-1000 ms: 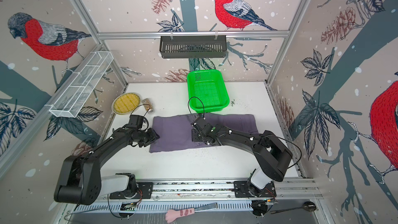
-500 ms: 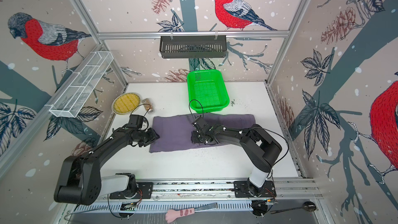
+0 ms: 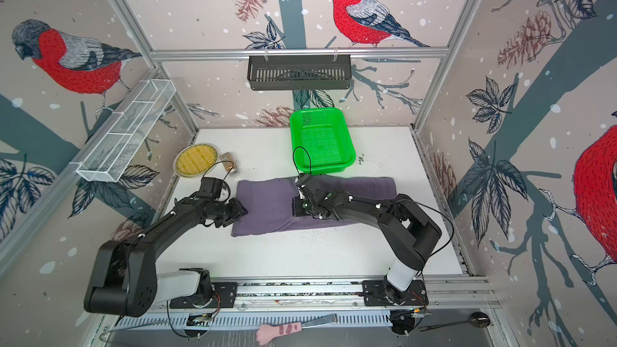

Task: Fold and stack the trousers
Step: Smooth out the trousers at the center of the table.

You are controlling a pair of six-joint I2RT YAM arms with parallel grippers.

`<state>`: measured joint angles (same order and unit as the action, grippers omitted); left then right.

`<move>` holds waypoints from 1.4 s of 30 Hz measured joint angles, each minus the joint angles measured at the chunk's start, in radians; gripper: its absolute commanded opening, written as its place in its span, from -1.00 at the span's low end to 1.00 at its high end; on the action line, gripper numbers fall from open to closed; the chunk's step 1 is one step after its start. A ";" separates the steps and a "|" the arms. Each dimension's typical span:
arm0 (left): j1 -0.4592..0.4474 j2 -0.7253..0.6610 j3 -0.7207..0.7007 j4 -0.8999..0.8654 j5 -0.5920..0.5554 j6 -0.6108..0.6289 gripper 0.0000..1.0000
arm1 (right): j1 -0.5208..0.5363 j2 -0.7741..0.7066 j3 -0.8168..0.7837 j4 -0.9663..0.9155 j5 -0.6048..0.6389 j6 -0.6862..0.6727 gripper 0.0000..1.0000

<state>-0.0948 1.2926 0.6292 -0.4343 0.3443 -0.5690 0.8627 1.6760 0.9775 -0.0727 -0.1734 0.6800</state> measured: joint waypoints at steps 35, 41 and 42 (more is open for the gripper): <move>0.000 -0.042 -0.041 -0.041 -0.048 -0.060 0.08 | -0.060 -0.113 -0.127 0.026 0.137 -0.137 0.13; -0.011 -0.047 -0.093 -0.003 -0.025 -0.090 0.11 | -0.128 -0.090 -0.086 0.019 0.146 -0.161 0.14; -0.018 -0.050 -0.098 0.006 -0.019 -0.099 0.11 | -0.140 -0.069 -0.073 0.021 0.145 -0.164 0.13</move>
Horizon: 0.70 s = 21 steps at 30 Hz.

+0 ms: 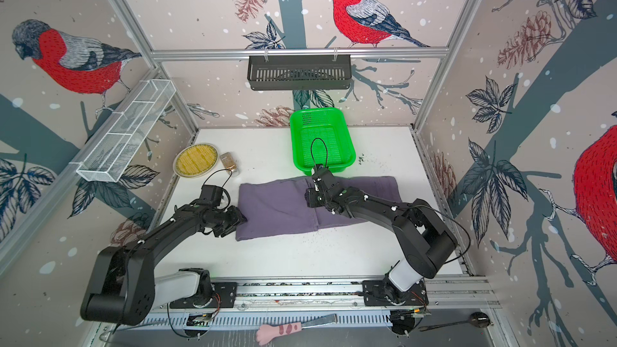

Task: Fold and stack the trousers
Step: Smooth out the trousers at the center of the table.

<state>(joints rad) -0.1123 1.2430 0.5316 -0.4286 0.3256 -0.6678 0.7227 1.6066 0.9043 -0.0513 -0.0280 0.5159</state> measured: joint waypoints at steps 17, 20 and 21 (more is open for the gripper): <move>-0.027 -0.014 -0.003 0.004 -0.002 -0.038 -0.38 | -0.026 0.256 0.133 0.071 -0.050 -0.074 -0.14; -0.027 -0.016 -0.003 0.003 0.005 -0.039 -0.47 | -0.023 0.279 0.156 0.084 -0.054 -0.078 -0.24; -0.027 -0.015 -0.003 0.003 0.008 -0.039 -0.51 | -0.023 0.288 0.164 0.083 -0.055 -0.078 -0.28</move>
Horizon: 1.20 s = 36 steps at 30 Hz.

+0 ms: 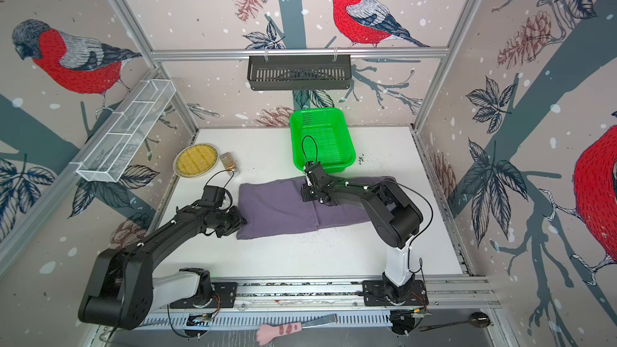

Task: Fold and stack the trousers
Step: Smooth out the trousers at the center of the table, then fold the trousers at the center of the table.

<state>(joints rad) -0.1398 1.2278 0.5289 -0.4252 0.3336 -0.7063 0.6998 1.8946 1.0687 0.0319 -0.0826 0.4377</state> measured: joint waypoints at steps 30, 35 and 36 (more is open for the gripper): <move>0.013 -0.044 0.114 -0.092 -0.030 0.035 -1.00 | 0.005 -0.087 -0.035 0.023 0.139 0.030 -0.13; 0.017 -0.061 0.172 -0.151 -0.089 0.066 -1.00 | -0.005 -0.208 -0.026 -0.013 0.142 0.005 0.07; 0.021 -0.065 0.190 -0.169 -0.111 0.075 -1.00 | -0.012 -0.236 -0.026 -0.021 0.141 0.003 0.11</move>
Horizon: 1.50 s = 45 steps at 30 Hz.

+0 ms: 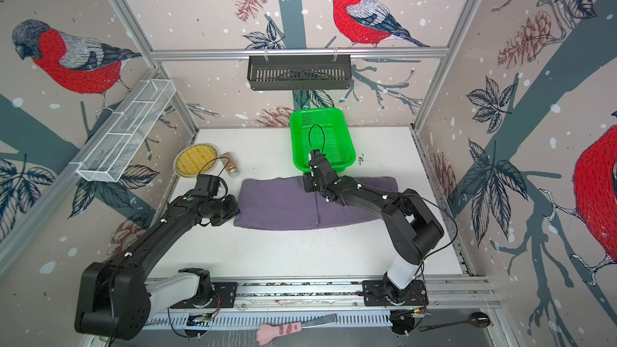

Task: Fold and stack the trousers
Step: Fold the trousers at the center of the table.

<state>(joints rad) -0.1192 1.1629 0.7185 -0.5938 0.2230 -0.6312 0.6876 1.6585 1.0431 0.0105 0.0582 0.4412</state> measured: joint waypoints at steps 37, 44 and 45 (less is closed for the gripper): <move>-0.292 -0.101 0.418 -0.059 -0.137 0.064 -1.00 | -0.474 -0.336 -0.459 -0.180 -0.328 0.034 0.01; -0.576 0.061 0.523 -0.001 -0.240 0.000 -1.00 | -0.501 -0.320 -0.466 -0.147 -0.352 0.031 -0.02; -0.600 0.084 0.533 0.015 -0.251 -0.005 -1.00 | -0.505 -0.320 -0.468 -0.143 -0.355 0.031 -0.03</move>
<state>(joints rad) -0.7189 1.2469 1.2514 -0.5785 -0.0280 -0.6361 0.1825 1.3384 0.5747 -0.1322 -0.2970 0.4721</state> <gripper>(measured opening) 0.066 0.491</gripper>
